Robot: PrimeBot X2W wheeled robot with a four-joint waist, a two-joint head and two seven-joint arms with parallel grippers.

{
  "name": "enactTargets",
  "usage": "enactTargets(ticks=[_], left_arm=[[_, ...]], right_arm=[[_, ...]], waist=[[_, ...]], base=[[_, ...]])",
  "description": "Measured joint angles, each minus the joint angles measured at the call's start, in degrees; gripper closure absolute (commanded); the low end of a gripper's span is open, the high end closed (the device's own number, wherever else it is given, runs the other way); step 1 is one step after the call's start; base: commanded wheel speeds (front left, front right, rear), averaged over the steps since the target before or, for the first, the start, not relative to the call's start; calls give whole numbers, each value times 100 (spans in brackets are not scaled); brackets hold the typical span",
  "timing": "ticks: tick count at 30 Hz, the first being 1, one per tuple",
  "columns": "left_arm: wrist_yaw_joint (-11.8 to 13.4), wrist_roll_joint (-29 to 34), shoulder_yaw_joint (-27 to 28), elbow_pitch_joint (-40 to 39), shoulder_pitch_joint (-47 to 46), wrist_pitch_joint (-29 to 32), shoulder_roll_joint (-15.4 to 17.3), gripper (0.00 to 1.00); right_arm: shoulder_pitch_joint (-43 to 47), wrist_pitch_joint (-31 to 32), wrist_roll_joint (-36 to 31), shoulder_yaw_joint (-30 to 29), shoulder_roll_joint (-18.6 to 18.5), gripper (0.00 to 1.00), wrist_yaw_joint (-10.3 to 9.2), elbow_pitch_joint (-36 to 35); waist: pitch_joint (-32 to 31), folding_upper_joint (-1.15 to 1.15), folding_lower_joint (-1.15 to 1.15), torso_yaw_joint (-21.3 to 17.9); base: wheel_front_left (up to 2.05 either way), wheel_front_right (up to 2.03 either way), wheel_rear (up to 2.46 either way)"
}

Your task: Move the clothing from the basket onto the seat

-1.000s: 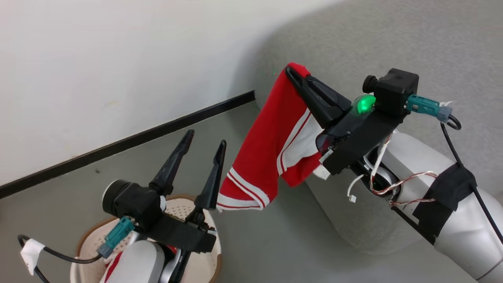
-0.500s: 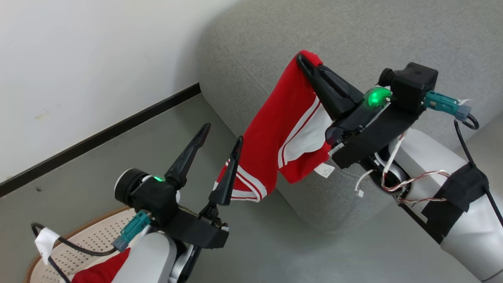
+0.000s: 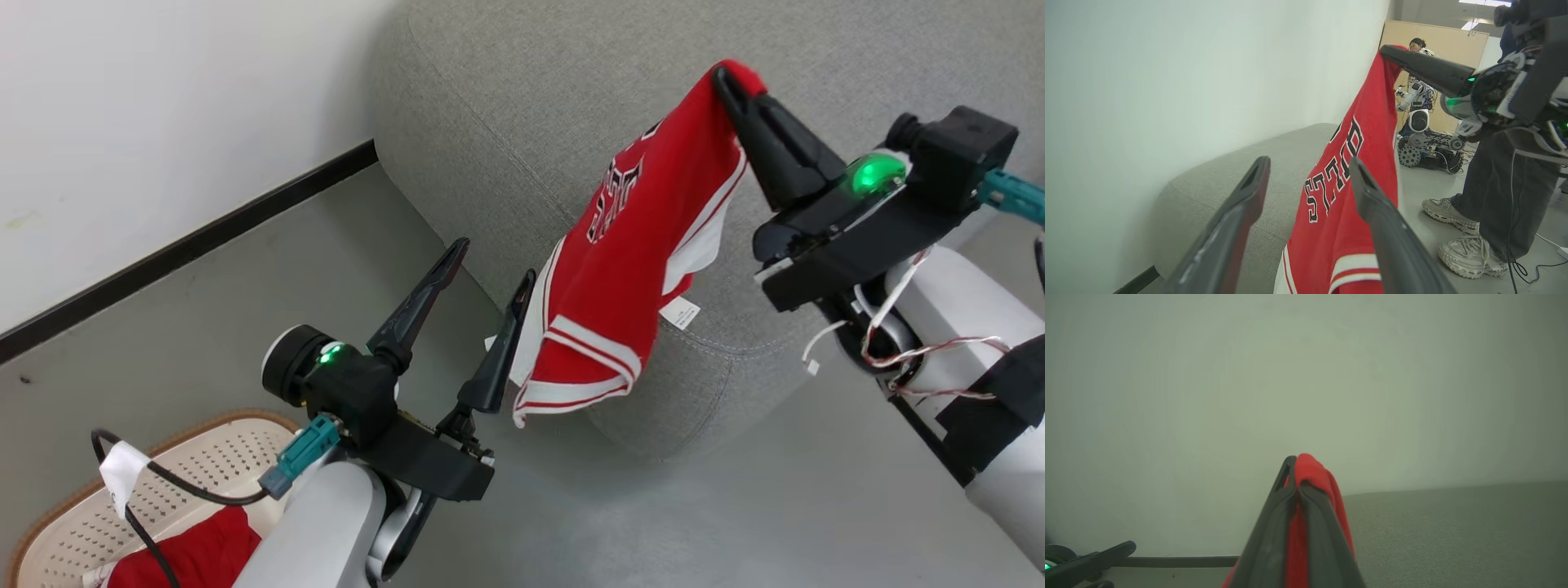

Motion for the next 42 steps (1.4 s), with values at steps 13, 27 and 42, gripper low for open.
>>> enactTargets(ticks=[13, 27, 42], left_arm=[[0, 7, -64, -14, -4, 1, 152, 0], [-4, 43, -274, -35, -383, 1, 419, 0], [-5, 40, -614, -149, -819, 5, 733, 0]], right_arm=[[-913, -1, -241, -1012, -543, 100, -25, 757], [-1856, -1, -348, -1731, -879, 100, -170, 1655], [-2438, -2, -387, -2496, -1443, 100, -680, 2655]], waist=[[431, 0, 0, 99], [1137, 0, 1, 510], [1992, 0, 1, 1022]], base=[[0, 0, 0], [0, 0, 0], [0, 0, 0]])
